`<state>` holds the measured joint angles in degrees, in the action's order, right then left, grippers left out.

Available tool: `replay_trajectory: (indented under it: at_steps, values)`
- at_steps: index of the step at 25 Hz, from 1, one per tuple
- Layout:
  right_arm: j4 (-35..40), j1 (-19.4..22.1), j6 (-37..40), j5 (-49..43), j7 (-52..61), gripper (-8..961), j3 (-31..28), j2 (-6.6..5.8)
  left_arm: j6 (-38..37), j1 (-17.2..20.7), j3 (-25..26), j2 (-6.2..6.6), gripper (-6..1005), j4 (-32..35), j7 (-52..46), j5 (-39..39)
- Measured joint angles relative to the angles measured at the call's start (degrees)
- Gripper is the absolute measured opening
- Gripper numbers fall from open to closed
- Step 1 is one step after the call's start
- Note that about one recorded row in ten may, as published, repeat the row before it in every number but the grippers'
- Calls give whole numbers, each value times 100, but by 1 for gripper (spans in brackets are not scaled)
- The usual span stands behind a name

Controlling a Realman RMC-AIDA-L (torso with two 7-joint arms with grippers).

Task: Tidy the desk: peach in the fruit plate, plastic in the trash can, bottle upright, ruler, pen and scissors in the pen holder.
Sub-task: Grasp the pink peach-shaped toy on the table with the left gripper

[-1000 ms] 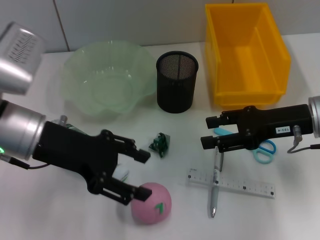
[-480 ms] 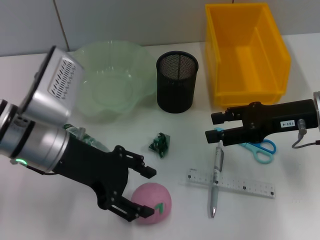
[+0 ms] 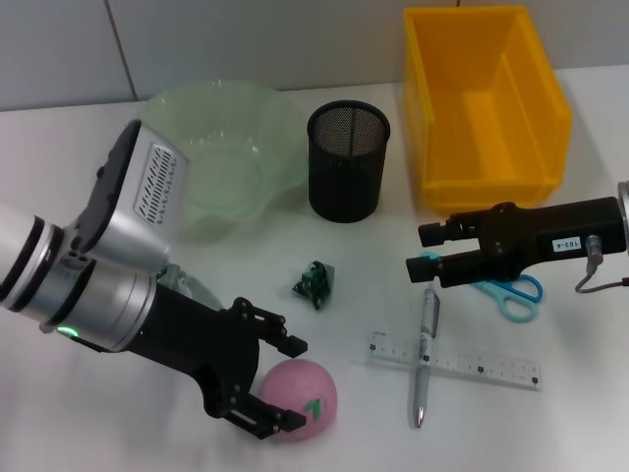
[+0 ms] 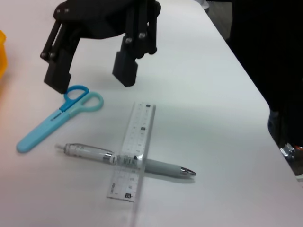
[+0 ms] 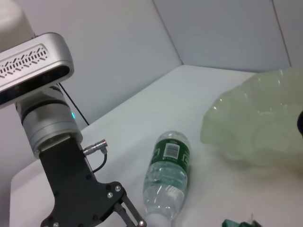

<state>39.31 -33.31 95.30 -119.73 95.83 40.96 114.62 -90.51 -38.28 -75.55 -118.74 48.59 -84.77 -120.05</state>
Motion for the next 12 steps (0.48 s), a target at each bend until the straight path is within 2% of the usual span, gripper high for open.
replay_trajectory:
  at_steps: [12]
  values:
    - [-20, 27, 14, -79, 100, 753, -1, -1, 584, -5, -462, -9, 780, -236, 46, 30]
